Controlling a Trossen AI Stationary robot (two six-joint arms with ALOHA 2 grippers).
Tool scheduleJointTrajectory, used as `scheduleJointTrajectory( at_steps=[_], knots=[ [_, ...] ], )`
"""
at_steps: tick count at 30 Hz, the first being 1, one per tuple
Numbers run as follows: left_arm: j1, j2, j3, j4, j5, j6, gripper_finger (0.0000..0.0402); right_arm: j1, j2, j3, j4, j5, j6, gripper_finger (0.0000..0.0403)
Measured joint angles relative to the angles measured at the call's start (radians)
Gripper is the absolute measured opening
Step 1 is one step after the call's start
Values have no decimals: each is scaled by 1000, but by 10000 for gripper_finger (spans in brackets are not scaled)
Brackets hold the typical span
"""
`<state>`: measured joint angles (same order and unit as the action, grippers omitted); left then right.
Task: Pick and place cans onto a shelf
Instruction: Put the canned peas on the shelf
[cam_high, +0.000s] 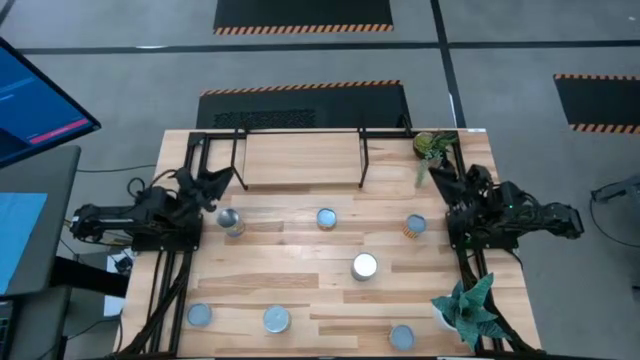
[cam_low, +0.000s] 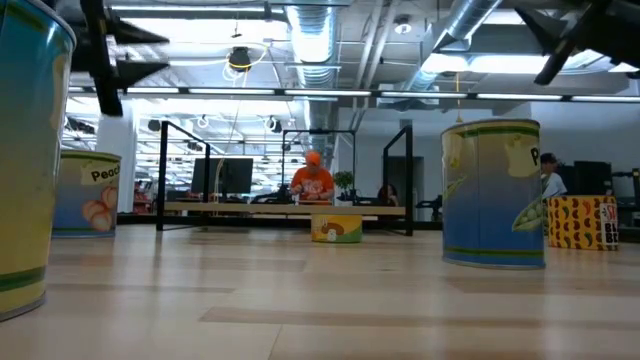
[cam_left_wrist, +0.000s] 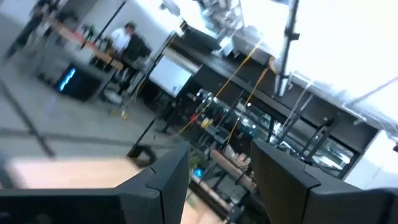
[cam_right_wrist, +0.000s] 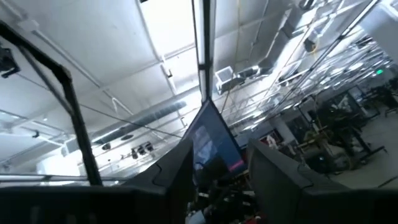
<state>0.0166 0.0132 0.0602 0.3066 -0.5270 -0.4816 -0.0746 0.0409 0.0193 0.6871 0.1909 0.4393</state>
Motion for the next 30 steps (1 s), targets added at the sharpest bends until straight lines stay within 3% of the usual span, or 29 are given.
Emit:
scheduleJointTrajectory(
  at_steps=[5, 11, 17, 25, 30],
  knots=[
    [0, 60, 77, -72, 27, 120, 163, 0, 0, 3, -3, 28, 4, 175],
    [-1, 158, 228, -337, 80, 93, 163, 0, 45, 75, -52, 26, -17, 175],
    [0, 275, 388, -560, 81, 76, 163, 0, 175, 198, -211, 25, -29, 175],
    [0, 416, 491, -617, 127, 76, 163, 5, 368, 335, -319, 17, -29, 175],
    [0, 493, 514, -655, 157, 71, 163, 30, 455, 465, -512, -10, -29, 175]
  ],
)
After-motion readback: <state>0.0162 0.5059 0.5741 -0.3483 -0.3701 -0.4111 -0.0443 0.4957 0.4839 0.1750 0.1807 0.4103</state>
